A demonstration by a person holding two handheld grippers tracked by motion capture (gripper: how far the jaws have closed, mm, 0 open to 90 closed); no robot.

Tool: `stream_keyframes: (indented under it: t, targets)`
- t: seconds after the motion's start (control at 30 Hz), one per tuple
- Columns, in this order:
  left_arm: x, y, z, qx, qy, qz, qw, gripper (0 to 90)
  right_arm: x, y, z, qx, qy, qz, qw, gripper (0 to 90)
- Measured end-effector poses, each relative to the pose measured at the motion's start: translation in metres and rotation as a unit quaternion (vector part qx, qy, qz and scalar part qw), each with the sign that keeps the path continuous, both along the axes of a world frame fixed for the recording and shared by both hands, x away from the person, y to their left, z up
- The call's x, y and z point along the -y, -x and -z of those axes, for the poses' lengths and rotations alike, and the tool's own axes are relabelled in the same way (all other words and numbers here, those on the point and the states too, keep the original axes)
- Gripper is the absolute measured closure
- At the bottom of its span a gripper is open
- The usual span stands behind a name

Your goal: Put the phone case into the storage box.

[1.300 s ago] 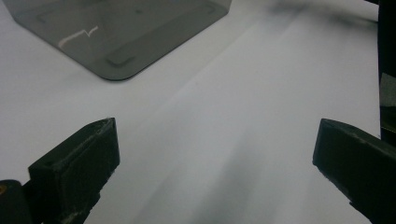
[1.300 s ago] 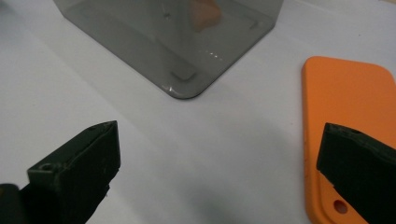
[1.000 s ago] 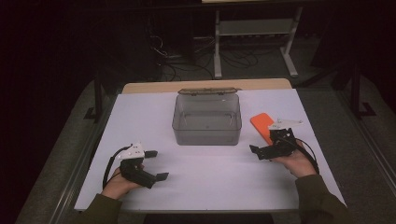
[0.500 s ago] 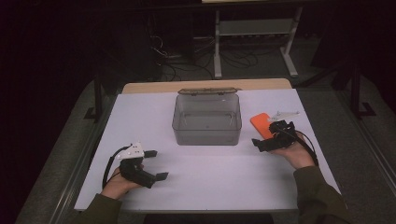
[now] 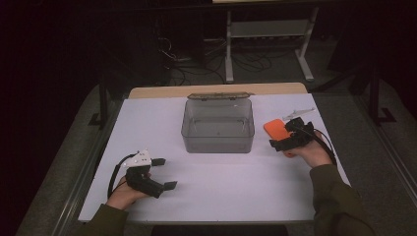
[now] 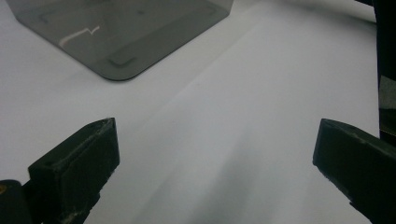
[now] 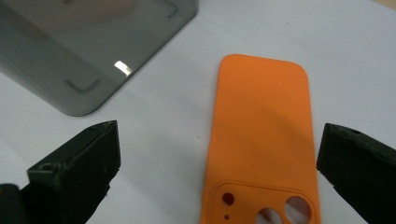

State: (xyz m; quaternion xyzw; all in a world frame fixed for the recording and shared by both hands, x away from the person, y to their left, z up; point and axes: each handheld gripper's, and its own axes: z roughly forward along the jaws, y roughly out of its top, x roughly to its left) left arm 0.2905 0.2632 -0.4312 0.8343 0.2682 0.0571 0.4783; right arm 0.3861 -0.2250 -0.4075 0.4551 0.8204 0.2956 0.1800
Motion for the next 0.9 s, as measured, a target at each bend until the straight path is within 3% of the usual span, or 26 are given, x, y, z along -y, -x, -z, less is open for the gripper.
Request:
stream_keyframes:
  t: [0.37,0.5,0.9]
  targets:
    - [-0.001,0.000,-0.001,0.001,0.001,-0.001,1.0000,0.0,0.009,-0.019,-0.001,-0.031,0.017,0.004,0.9994,0.0]
    - [-0.001,-0.001,-0.001,0.000,0.001,-0.001,1.0000,0.0,0.011,-0.025,0.000,-0.051,0.030,0.004,0.9982,0.0]
    - [-0.001,0.000,-0.002,-0.001,0.003,-0.002,1.0000,0.0,0.014,-0.034,0.007,-0.084,0.038,0.006,0.9957,0.0]
